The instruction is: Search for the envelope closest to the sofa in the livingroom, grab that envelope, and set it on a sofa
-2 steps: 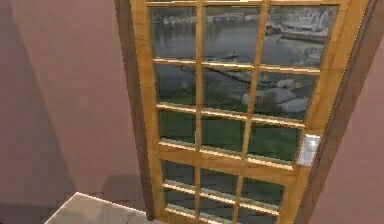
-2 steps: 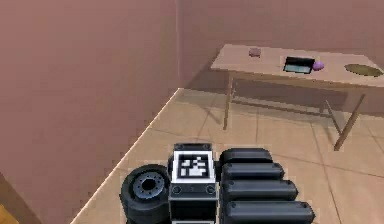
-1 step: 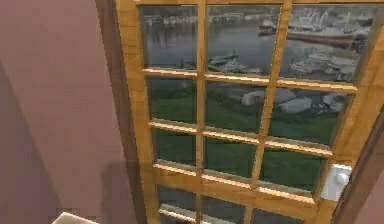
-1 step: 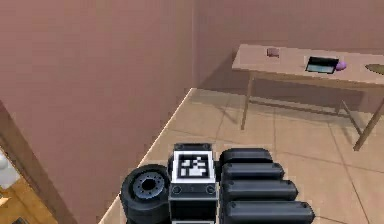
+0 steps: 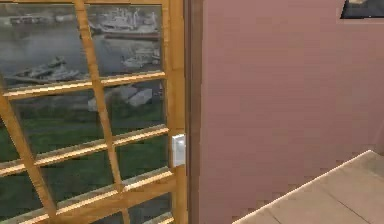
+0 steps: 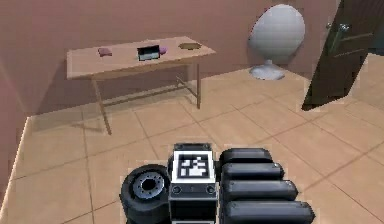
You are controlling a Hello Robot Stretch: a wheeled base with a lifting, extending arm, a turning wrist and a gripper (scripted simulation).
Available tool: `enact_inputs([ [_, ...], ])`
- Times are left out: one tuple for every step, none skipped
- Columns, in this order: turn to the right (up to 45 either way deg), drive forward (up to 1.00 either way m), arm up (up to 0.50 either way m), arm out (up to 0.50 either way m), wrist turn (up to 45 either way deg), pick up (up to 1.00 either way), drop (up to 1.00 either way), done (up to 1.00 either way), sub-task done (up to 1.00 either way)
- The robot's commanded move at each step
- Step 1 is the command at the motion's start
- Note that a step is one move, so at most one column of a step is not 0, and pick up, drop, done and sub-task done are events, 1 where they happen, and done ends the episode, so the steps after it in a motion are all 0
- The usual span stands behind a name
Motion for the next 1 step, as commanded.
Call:
enact_inputs([
  [45.0,0.00,0.00,0.00,0.0,0.00,0.00,0.00,0.00],
])
